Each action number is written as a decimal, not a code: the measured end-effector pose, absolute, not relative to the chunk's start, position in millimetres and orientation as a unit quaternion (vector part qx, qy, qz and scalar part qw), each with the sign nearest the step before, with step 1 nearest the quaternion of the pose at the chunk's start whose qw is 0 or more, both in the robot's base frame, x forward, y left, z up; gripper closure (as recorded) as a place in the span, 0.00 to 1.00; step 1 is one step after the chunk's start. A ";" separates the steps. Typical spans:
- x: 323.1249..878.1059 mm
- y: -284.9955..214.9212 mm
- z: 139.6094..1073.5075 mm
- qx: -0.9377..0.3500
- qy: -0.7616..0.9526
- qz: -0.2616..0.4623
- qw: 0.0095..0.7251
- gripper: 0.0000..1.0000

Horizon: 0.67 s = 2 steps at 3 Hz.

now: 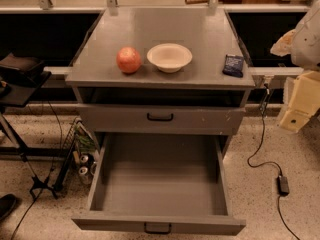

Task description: Place rxbar blueberry into middle drawer

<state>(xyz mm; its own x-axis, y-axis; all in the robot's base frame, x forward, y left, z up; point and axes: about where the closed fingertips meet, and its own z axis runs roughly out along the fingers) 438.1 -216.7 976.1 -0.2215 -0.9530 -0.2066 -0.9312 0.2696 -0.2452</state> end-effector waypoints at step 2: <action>451.7 -211.3 974.8 -0.587 0.788 -0.028 0.184 0.00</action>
Offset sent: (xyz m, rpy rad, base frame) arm 0.0347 0.0117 -0.0093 0.1171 -0.0534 -0.0725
